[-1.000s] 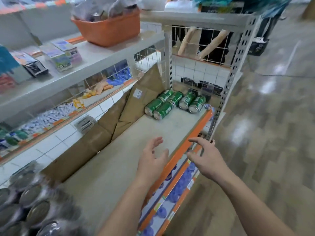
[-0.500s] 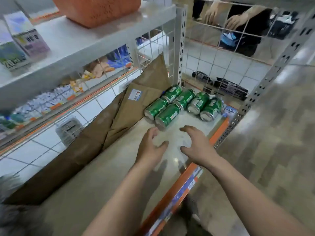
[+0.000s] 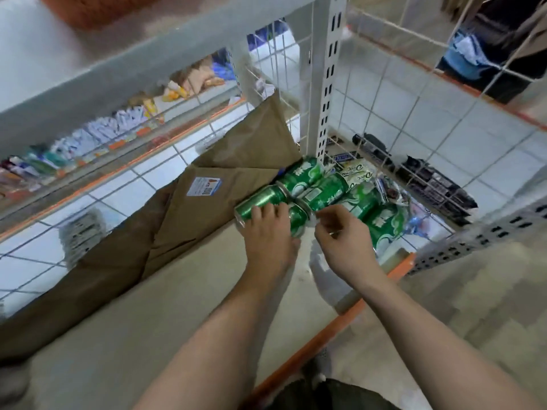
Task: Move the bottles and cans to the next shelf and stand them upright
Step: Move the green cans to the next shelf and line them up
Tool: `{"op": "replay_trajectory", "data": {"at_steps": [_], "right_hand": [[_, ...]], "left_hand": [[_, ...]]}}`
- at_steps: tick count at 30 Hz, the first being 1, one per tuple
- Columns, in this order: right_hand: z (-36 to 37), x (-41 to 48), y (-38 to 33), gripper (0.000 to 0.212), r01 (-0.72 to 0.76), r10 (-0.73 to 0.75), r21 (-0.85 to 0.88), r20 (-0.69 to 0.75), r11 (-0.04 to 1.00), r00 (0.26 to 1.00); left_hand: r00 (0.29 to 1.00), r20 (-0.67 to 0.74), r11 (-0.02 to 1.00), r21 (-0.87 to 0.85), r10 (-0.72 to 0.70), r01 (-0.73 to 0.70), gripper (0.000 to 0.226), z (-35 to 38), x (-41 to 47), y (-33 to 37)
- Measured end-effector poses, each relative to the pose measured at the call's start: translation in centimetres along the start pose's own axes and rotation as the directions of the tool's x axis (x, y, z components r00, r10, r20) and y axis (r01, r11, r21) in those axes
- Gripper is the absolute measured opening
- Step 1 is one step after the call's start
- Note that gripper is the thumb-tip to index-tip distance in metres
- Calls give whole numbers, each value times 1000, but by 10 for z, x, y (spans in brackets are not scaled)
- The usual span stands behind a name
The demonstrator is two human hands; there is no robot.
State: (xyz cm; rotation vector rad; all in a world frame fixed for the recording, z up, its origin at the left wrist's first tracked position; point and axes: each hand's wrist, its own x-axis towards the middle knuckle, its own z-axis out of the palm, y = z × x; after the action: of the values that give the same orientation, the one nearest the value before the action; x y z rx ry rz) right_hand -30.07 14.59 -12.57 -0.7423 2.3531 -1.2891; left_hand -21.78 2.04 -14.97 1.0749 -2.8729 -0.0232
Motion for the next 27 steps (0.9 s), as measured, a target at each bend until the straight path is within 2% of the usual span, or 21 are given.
{"op": "replay_trajectory", "data": {"at_steps": [2,4,5,7,9,10,12,15,18,21,23,25,27], "right_hand": [[-5,3,-1,17,-3,3,46,-4,999,1000],[-7,5,-2,16,-2,2,83,-4,997,1000],[-6,5,-2,15,-3,3,86,3,996,1000],[1,8,-6,14,-12,7,74,61,997,998],[12,12,-9,19,-67,58,44,181,997,982],[19,15,-10,23,-116,105,33,240,993,965],[33,22,-14,33,-220,196,37,325,975,925],[56,34,-22,36,-332,267,138,349,933,898],[72,47,-23,39,-441,345,240,352,865,870],[83,54,-22,24,-524,406,330,365,785,838],[87,56,-24,16,-541,426,375,349,753,835],[94,61,-26,29,-567,463,430,329,703,823],[103,68,-28,62,-603,524,469,303,645,796]], "left_hand": [[996,75,996,-71,-49,54,62,2,-2,-1],[982,124,957,-237,-142,168,59,-2,-10,-10],[971,132,897,-375,-200,236,55,-6,-18,-17],[946,115,704,-641,-303,304,43,-22,-38,-30],[932,74,562,-780,-355,276,36,-37,-57,-39],[924,71,512,-815,-376,271,42,-42,-65,-42],[911,72,433,-863,-406,261,54,-40,-73,-50],[887,80,359,-895,-454,264,54,-34,-75,-59],[871,82,357,-890,-485,283,54,-30,-75,-69],[842,116,359,-867,-527,345,55,-20,-74,-79],[834,170,356,-846,-525,397,70,-13,-75,-83],[829,216,329,-844,-516,425,96,-8,-79,-86],[830,247,310,-844,-499,437,112,-6,-87,-92]]}}
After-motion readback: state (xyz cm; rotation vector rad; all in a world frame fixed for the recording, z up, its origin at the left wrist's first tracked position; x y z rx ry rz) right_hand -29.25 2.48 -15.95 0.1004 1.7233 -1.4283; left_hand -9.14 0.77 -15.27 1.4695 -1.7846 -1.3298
